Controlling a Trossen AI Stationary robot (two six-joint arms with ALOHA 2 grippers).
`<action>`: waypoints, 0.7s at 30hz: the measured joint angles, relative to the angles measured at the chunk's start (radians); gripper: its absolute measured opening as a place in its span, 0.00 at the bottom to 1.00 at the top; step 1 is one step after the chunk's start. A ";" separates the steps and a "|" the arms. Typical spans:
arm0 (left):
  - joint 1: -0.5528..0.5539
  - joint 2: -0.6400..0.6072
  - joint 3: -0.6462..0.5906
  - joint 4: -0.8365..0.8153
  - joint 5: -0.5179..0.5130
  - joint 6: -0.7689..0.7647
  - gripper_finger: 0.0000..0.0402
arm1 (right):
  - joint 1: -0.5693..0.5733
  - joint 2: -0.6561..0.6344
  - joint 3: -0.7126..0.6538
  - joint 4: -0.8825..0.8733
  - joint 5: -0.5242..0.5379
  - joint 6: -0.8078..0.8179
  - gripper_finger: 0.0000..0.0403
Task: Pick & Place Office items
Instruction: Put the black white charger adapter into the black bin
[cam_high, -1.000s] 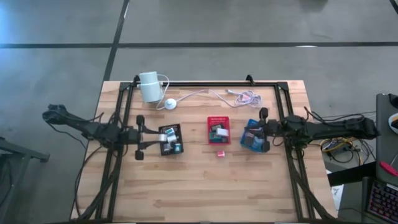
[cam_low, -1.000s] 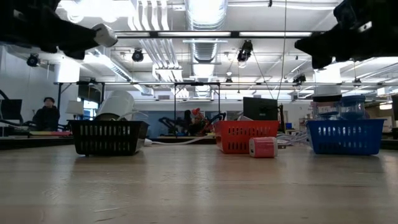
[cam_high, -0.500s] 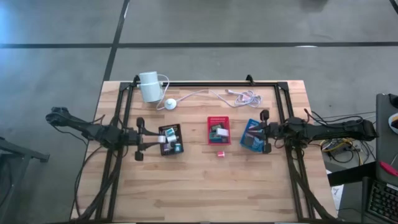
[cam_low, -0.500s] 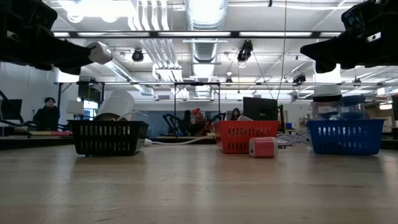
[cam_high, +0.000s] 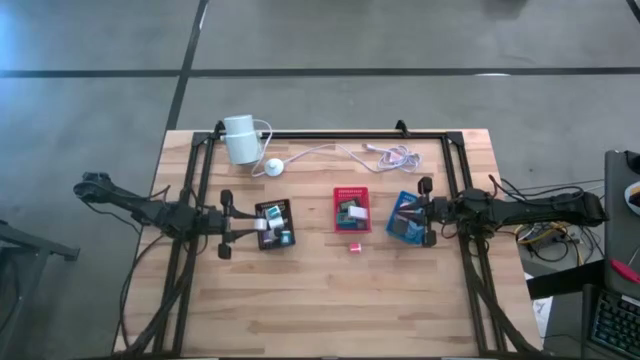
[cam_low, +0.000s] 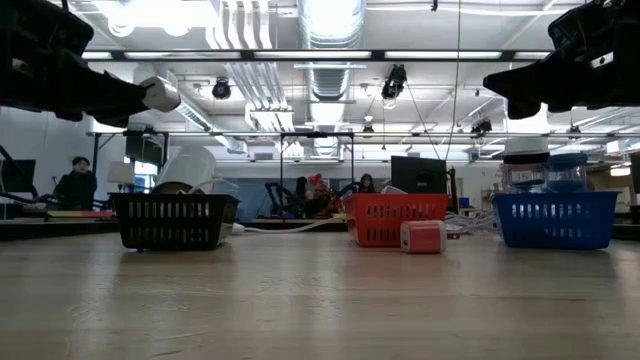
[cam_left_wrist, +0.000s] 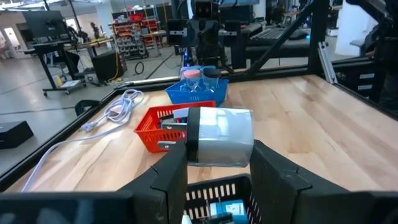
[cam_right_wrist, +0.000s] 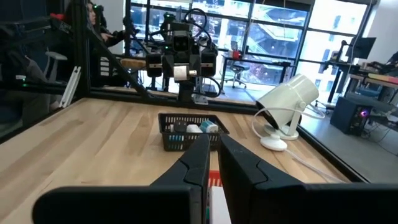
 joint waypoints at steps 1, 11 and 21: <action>0.000 0.000 0.000 0.007 0.000 -0.001 0.36 | 0.000 0.001 0.000 0.000 0.000 0.000 0.07; 0.001 0.000 0.001 0.082 -0.020 -0.001 0.36 | 0.000 0.001 0.000 0.001 0.000 0.003 0.07; 0.003 0.013 0.213 -0.054 -0.120 0.044 0.36 | 0.000 0.001 0.000 0.003 0.000 0.003 0.07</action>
